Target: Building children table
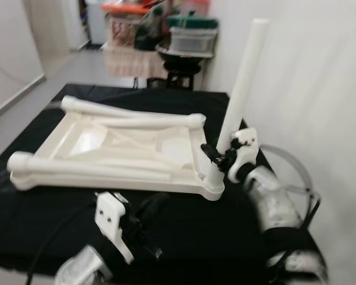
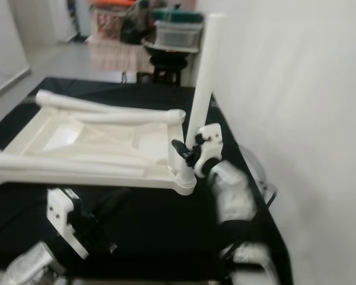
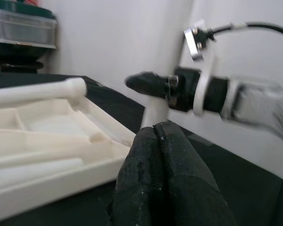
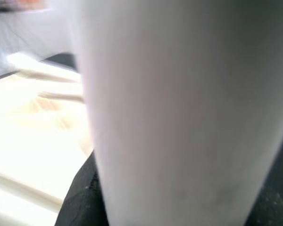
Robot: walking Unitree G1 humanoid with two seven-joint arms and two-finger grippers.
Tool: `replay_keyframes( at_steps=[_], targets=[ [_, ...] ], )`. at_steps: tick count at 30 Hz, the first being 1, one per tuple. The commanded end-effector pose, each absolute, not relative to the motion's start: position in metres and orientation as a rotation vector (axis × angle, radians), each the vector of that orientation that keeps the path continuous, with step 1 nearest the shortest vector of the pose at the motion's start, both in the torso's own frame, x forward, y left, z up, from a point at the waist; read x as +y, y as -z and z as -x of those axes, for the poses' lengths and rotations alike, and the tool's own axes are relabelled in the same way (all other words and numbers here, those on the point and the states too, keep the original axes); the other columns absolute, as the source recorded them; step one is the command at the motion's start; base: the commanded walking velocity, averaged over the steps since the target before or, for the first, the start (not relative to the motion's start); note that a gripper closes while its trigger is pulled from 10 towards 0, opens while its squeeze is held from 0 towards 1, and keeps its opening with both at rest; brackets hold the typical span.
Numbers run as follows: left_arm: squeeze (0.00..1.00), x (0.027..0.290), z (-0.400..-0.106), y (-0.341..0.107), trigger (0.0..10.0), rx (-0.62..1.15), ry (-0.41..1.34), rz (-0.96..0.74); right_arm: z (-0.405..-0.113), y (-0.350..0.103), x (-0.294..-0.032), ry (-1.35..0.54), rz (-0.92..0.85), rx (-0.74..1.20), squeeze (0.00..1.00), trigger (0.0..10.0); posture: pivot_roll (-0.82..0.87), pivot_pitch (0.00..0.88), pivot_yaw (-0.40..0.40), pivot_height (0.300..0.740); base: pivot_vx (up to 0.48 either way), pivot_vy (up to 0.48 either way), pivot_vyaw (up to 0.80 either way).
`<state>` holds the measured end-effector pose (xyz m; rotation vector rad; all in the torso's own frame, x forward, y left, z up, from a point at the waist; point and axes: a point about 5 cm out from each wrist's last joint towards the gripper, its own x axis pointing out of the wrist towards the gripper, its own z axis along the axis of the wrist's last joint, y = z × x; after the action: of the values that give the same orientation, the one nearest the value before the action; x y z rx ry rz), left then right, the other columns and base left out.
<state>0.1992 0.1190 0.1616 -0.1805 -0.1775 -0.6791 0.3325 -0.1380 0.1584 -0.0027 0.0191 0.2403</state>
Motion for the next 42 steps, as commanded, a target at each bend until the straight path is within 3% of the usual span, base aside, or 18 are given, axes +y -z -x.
replay_keyframes(
  at_steps=[1, 4, 9, 10, 11, 14, 15, 20, 22, 28, 29, 30, 31, 37, 38, 39, 42],
  targets=[
    [0.00, 0.119, -0.202, -0.161, 10.0, -0.176, 0.681, 0.183, -0.319, -0.146, -0.123, -0.237, 0.105, 0.070, 0.00, 0.0, -0.03, 0.000, -0.083, 0.740, 0.000, 0.000, 0.00],
    [0.00, 0.116, -0.204, -0.161, 10.0, -0.179, 0.690, 0.190, -0.331, -0.140, -0.132, -0.206, 0.066, 0.110, 0.00, 0.0, -0.01, 0.000, -0.107, 0.740, 0.000, 0.000, 0.00],
    [0.00, 0.114, -0.204, -0.161, 10.0, -0.185, 0.685, 0.183, -0.331, -0.143, -0.127, -0.237, 0.142, 0.084, 0.00, 0.0, -0.02, 0.000, -0.109, 0.740, 0.000, 0.000, 0.00],
    [0.00, 0.114, -0.206, -0.162, 10.0, -0.193, 0.673, 0.185, -0.328, -0.142, -0.126, -0.199, 0.199, 0.116, 0.00, 0.7, -0.02, 0.000, -0.120, 0.740, 0.000, 0.000, 0.00],
    [0.00, 0.114, -0.206, -0.162, 10.0, -0.195, 0.673, 0.188, -0.326, -0.146, -0.124, -0.230, 0.169, 0.109, 0.00, 10.0, -0.02, 0.000, -0.117, 0.740, 0.000, 0.000, 0.00],
    [0.00, 0.113, -0.206, -0.162, 10.0, -0.196, 0.674, 0.189, -0.325, -0.150, -0.120, -0.279, 0.128, 0.091, 0.00, 10.0, -0.02, 0.000, -0.115, 0.740, 0.000, 0.000, 0.00],
    [0.00, 0.113, -0.206, -0.162, 10.0, -0.196, 0.675, 0.190, -0.324, -0.155, -0.118, -0.322, 0.099, 0.076, 1.00, 10.0, -0.02, 0.000, -0.113, 0.740, 0.000, 0.000, 0.00],
    [0.00, 0.113, -0.207, -0.162, 10.0, -0.194, 0.677, 0.191, -0.331, -0.165, -0.120, -0.490, 0.036, 0.032, 1.00, 10.0, -0.02, 0.000, -0.109, 0.740, 0.000, 0.000, 0.00],
    [0.00, 0.113, -0.207, -0.161, 10.0, -0.193, 0.676, 0.190, -0.339, -0.169, -0.128, -0.641, 0.012, 0.036, 1.00, 10.0, -0.02, 0.000, -0.109, 0.740, 0.000, 0.000, 0.00],
    [0.00, 0.114, -0.207, -0.161, 10.0, -0.193, 0.675, 0.190, -0.347, -0.174, -0.140, -0.681, 0.085, 0.000, 1.00, 10.0, -0.01, 0.000, -0.112, 0.740, 0.000, 0.000, 0.00],
    [0.00, 0.114, -0.207, -0.161, 10.0, -0.192, 0.674, 0.190, -0.351, -0.172, -0.144, -0.735, 0.069, 0.038, 0.78, 10.0, 0.00, 0.000, -0.111, 0.740, 0.000, 0.000, 0.00],
    [0.00, 0.114, -0.207, -0.161, 10.0, -0.191, 0.674, 0.190, -0.353, -0.171, -0.148, -0.774, 0.054, 0.064, 0.78, 10.0, 0.00, 0.000, -0.111, 0.740, 0.000, 0.000, 0.00],
    [0.00, 0.114, -0.207, -0.161, 10.0, -0.190, 0.674, 0.190, -0.356, -0.170, -0.150, -0.810, 0.031, 0.089, 0.00, 10.0, 0.00, 0.000, -0.110, 0.740, 0.000, 0.000, 0.00],
    [0.00, 0.115, -0.205, -0.161, 10.0, -0.186, 0.675, 0.190, -0.357, -0.170, -0.148, -0.986, 0.000, 0.137, 0.00, 10.0, 0.01, 0.000, -0.109, 0.740, 0.000, 0.000, 0.00],
    [0.00, 0.115, -0.205, -0.161, 10.0, -0.185, 0.675, 0.190, -0.357, -0.170, -0.148, -0.995, -0.006, 0.141, 0.00, 3.6, 0.01, 0.000, -0.110, 0.740, 0.000, 0.000, 0.00],
    [0.00, 0.115, -0.205, -0.161, 10.0, -0.185, 0.676, 0.190, -0.359, -0.170, -0.149, -0.999, -0.012, 0.142, 0.00, 0.0, 0.01, 0.000, -0.110, 0.740, 0.000, 0.000, 0.00],
    [0.00, 0.115, -0.204, -0.160, 10.0, -0.182, 0.676, 0.191, -0.360, -0.170, -0.149, -1.013, -0.036, 0.147, 0.00, 0.0, 0.02, 0.000, -0.110, 0.740, 0.000, 0.000, 0.00]
  ],
)
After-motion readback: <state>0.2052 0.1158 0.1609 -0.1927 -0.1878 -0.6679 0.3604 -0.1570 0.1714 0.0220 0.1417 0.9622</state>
